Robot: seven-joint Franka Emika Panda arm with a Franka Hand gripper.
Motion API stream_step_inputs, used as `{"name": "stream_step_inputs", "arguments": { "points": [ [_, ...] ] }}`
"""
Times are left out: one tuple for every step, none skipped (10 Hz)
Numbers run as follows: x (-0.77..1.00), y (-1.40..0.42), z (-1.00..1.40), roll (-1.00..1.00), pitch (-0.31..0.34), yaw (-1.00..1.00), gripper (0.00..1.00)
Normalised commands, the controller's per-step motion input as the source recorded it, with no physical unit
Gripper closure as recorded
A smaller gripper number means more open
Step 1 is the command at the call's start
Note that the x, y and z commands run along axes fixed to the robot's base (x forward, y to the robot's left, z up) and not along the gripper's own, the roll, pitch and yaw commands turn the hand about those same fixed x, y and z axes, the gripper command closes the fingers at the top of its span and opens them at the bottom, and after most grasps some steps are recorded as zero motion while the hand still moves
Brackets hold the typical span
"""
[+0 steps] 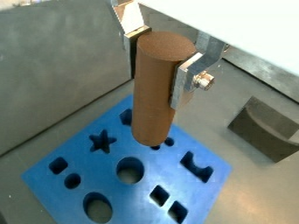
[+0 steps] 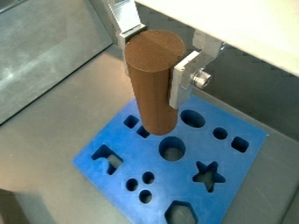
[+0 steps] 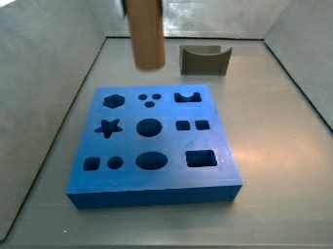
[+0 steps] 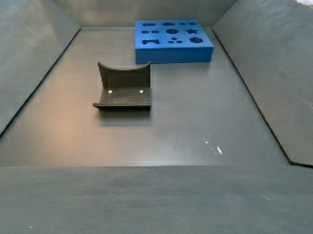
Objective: Insert the round object.
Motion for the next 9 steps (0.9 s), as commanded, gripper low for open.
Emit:
{"name": "stream_step_inputs", "arguments": {
  "points": [
    [0.01,-0.21,-0.81,0.06,-0.091,-0.03,1.0],
    [0.35,-0.07,-0.67,0.05,0.034,0.0,1.0],
    [0.41,-0.06,-0.6,0.19,0.109,0.0,1.0],
    [0.35,-0.03,-0.64,0.2,0.076,0.0,1.0],
    [0.03,0.0,-0.64,0.27,0.0,0.0,1.0],
    [-0.1,-0.03,-0.58,0.36,-0.124,0.05,1.0],
    [-0.06,-0.13,-0.51,0.35,-0.084,0.01,1.0],
    [-0.07,-0.19,-0.54,0.24,-0.13,0.01,1.0],
    [-0.18,-0.06,-0.35,-0.01,-0.229,0.03,1.0]
  ]
}}
